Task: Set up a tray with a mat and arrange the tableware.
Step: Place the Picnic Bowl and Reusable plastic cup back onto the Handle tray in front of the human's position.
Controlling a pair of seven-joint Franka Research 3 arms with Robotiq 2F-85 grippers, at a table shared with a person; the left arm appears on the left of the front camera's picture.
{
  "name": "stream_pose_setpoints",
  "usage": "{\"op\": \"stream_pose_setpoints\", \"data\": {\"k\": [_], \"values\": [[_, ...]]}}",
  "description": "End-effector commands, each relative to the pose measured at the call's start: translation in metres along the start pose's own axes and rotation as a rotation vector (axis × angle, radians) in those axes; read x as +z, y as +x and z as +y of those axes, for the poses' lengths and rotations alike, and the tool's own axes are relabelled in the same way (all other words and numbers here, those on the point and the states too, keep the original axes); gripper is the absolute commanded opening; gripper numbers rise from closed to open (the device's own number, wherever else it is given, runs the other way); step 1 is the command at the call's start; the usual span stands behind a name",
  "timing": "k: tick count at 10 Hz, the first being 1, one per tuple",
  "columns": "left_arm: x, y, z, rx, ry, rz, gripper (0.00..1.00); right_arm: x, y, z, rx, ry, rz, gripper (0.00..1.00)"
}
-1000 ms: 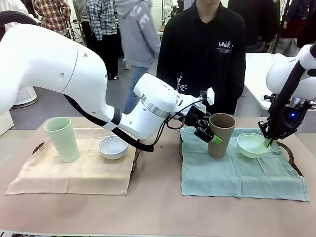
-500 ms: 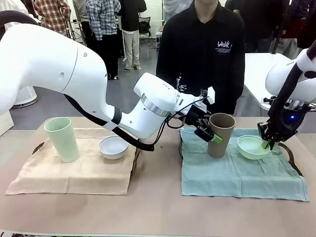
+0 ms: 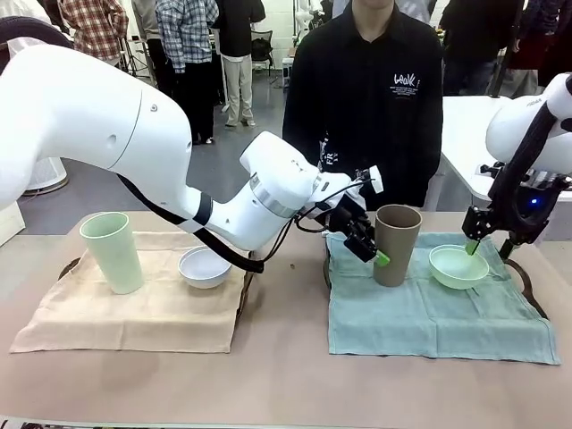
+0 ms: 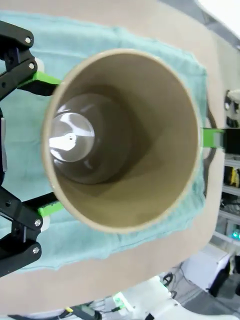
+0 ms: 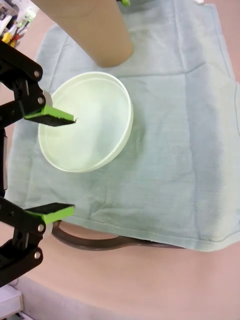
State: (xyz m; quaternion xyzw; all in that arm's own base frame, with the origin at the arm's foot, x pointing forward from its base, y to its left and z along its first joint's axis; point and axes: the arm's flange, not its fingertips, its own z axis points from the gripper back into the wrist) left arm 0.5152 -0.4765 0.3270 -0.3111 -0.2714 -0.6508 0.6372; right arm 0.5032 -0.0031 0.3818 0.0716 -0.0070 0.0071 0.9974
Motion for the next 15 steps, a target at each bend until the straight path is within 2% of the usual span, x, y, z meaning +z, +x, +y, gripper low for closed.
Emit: {"op": "stream_pose_setpoints", "data": {"k": [1, 3, 5, 8, 9, 10, 12, 13, 15], "values": [[0.009, 0.005, -0.001, 0.074, -0.036, 0.072, 1.00, 0.009, -0.017, 0.000, 0.016, 0.030, -0.014, 1.00], [0.027, 0.001, -0.006, 0.157, -0.018, 0.137, 1.00, 0.023, -0.031, -0.003, 0.000, 0.027, -0.012, 1.00], [0.067, 0.010, -0.023, 0.274, 0.062, 0.255, 1.00, 0.044, -0.052, -0.004, -0.007, 0.023, -0.022, 1.00], [0.142, 0.032, -0.064, 0.579, 0.257, 0.500, 1.00, 0.082, -0.083, -0.001, -0.012, -0.001, -0.047, 1.00], [0.160, 0.037, -0.078, 0.681, 0.359, 0.564, 1.00, 0.095, -0.096, 0.002, 0.005, -0.010, -0.055, 1.00], [0.179, 0.044, -0.091, 0.757, 0.458, 0.586, 1.00, 0.111, -0.111, 0.005, 0.004, -0.025, -0.072, 1.00], [0.219, 0.057, -0.124, 0.821, 0.558, 0.565, 1.00, 0.140, -0.141, 0.010, -0.002, -0.053, -0.108, 1.00], [0.203, 0.037, -0.092, 0.723, 0.498, 0.553, 1.00, 0.121, -0.107, 0.005, 0.019, -0.010, -0.078, 1.00], [0.203, 0.037, -0.092, 0.723, 0.498, 0.553, 1.00, 0.121, -0.107, 0.005, 0.019, -0.010, -0.078, 1.00]]}}
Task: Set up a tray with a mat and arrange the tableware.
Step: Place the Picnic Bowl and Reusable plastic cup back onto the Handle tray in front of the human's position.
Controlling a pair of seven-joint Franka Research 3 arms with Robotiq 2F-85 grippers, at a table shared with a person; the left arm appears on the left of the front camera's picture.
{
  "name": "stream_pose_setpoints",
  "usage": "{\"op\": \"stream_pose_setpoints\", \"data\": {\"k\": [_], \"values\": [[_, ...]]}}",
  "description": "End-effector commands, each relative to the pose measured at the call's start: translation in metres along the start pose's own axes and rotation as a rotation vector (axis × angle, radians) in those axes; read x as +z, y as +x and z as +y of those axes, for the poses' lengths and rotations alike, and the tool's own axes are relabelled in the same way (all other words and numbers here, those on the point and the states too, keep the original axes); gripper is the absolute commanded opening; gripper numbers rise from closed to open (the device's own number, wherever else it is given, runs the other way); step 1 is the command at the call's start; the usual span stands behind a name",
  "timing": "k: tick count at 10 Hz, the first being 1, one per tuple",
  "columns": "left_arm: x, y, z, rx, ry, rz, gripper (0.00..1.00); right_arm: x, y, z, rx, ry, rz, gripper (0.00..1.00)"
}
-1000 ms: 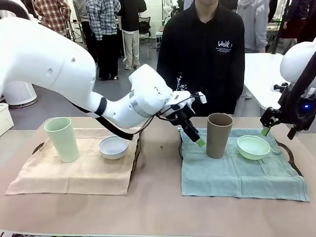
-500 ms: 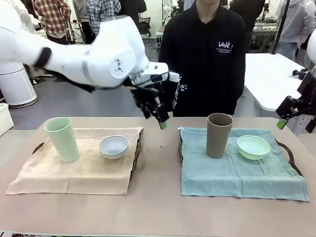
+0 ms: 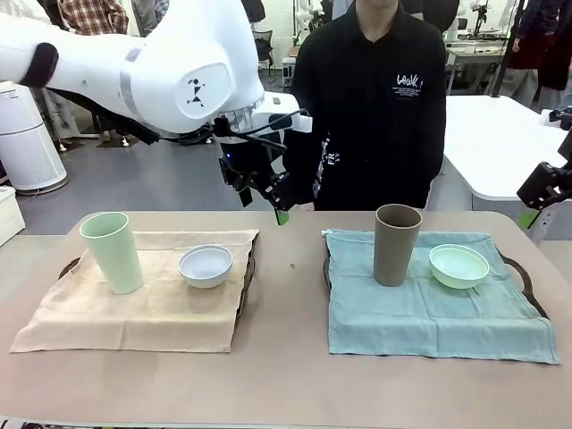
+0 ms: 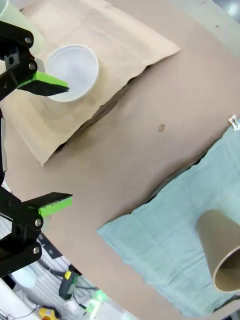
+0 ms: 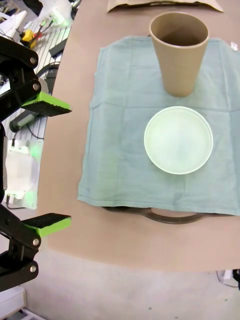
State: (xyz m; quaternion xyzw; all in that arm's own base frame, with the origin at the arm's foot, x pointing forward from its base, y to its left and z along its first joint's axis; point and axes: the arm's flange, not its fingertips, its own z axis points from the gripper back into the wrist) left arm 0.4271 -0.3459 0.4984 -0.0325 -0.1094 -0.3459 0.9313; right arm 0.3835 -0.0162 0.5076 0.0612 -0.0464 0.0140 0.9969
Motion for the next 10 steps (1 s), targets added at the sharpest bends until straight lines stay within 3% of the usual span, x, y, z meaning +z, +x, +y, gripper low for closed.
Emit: {"op": "stream_pose_setpoints", "data": {"k": [1, 10], "values": [[-0.0075, 0.0042, 0.0061, -0.035, -0.015, -0.016, 1.00, -0.0082, 0.0107, -0.0014, -0.001, 0.011, 0.000, 1.00], [-0.0075, 0.0042, 0.0061, -0.035, -0.015, -0.016, 1.00, -0.0082, 0.0107, -0.0014, -0.001, 0.011, 0.000, 1.00]]}}
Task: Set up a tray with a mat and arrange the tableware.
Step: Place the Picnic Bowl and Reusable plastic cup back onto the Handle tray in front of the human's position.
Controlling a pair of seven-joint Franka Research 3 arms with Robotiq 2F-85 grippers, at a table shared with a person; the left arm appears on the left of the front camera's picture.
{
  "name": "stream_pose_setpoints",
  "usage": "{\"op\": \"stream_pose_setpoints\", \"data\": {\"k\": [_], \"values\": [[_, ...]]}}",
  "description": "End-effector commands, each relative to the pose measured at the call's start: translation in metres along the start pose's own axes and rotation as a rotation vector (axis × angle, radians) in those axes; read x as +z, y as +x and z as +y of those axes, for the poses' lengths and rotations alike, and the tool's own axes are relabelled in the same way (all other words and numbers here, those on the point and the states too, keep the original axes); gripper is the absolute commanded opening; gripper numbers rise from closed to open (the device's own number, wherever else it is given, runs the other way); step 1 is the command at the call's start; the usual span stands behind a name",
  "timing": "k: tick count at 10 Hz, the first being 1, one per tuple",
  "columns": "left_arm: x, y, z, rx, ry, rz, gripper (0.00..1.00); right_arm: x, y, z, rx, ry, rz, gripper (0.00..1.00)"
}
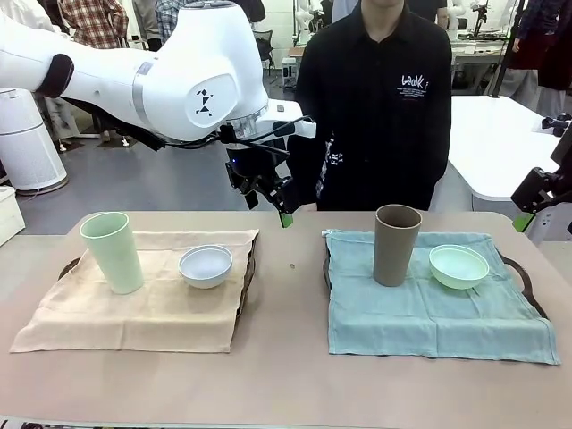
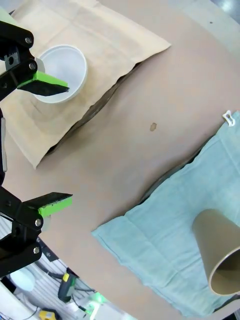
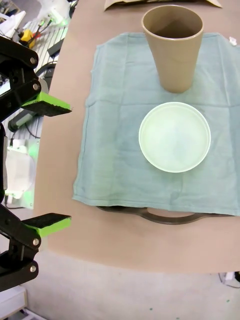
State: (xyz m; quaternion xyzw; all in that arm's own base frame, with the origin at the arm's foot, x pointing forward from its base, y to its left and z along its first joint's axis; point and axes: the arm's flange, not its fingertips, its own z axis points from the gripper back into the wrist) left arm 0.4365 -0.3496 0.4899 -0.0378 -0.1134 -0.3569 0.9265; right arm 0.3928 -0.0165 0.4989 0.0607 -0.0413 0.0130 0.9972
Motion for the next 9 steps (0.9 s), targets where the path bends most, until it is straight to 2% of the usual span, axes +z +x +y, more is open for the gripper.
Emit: {"op": "stream_pose_setpoints", "data": {"k": [1, 2, 3, 4, 5, 7, 8, 9], "values": [[0.003, -0.003, 0.003, -0.012, -0.006, -0.004, 1.00, 0.001, 0.002, 0.000, 0.001, 0.012, -0.010, 1.00], [0.000, 0.000, 0.000, 0.000, 0.000, 0.000, 1.00, 0.001, 0.002, 0.000, 0.001, 0.012, -0.010, 1.00], [0.022, -0.017, 0.007, 0.083, 0.074, 0.073, 1.00, 0.000, 0.000, 0.000, 0.000, 0.000, 0.000, 1.00], [0.049, -0.048, 0.020, 0.171, 0.056, 0.086, 1.00, 0.017, -0.015, -0.006, -0.032, -0.008, -0.023, 1.00], [0.076, -0.098, 0.050, 0.282, -0.010, 0.128, 1.00, 0.032, -0.027, -0.022, -0.066, 0.009, -0.041, 1.00], [0.090, -0.187, 0.113, 0.510, -0.113, 0.163, 1.00, 0.037, -0.037, -0.047, -0.137, 0.038, -0.040, 1.00], [0.089, -0.229, 0.138, 0.646, -0.132, 0.143, 1.00, 0.033, -0.040, -0.051, -0.147, 0.032, -0.021, 1.00], [0.097, -0.265, 0.143, 0.725, -0.043, 0.046, 1.00, 0.042, -0.031, -0.041, -0.102, 0.034, -0.050, 1.00]]}}
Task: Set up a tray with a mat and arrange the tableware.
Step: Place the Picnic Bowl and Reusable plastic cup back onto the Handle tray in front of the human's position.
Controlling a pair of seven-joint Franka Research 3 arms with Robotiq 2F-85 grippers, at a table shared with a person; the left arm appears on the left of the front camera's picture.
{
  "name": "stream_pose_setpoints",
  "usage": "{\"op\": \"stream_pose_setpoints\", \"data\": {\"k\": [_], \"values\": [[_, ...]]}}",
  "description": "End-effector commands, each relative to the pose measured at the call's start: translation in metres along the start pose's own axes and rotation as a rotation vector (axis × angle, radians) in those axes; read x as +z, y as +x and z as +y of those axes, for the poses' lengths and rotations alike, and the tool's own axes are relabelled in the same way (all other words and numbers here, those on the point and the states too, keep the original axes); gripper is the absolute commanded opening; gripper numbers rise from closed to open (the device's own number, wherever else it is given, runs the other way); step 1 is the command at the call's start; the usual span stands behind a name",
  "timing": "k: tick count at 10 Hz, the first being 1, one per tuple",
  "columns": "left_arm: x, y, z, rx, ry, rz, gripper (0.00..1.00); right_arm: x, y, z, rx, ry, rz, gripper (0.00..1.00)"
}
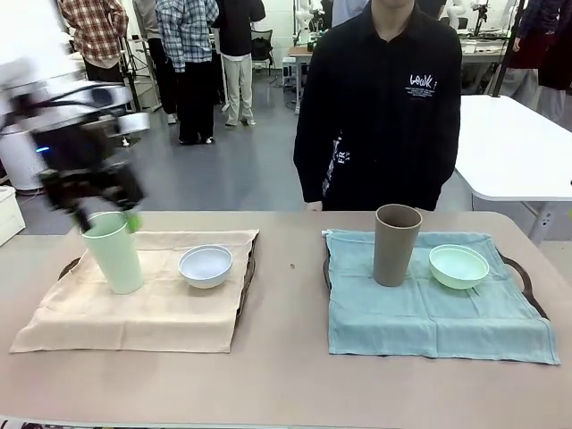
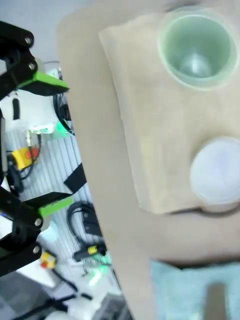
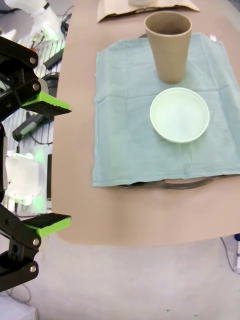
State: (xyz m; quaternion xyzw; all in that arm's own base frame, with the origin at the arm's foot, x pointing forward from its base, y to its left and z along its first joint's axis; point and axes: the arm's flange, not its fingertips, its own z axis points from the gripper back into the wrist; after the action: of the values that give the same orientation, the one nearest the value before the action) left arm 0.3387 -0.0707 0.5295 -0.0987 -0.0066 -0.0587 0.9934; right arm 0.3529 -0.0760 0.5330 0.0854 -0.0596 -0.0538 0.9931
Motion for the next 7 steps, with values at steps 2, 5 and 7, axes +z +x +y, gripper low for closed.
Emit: {"op": "stream_pose_setpoints", "data": {"k": [2, 5, 7], "values": [[-0.003, 0.023, -0.050, -0.113, 0.028, 0.035, 1.00, 0.000, 0.000, 0.000, 0.000, 0.000, 0.000, 1.00], [0.041, -0.024, 0.067, -0.069, -0.440, -0.236, 1.00, 0.029, 0.009, -0.003, 0.240, 0.864, 0.391, 1.00], [0.022, -0.030, 0.131, -0.179, -0.824, -0.268, 1.00, 0.012, 0.006, -0.034, 0.115, 1.170, 0.502, 1.00]]}}
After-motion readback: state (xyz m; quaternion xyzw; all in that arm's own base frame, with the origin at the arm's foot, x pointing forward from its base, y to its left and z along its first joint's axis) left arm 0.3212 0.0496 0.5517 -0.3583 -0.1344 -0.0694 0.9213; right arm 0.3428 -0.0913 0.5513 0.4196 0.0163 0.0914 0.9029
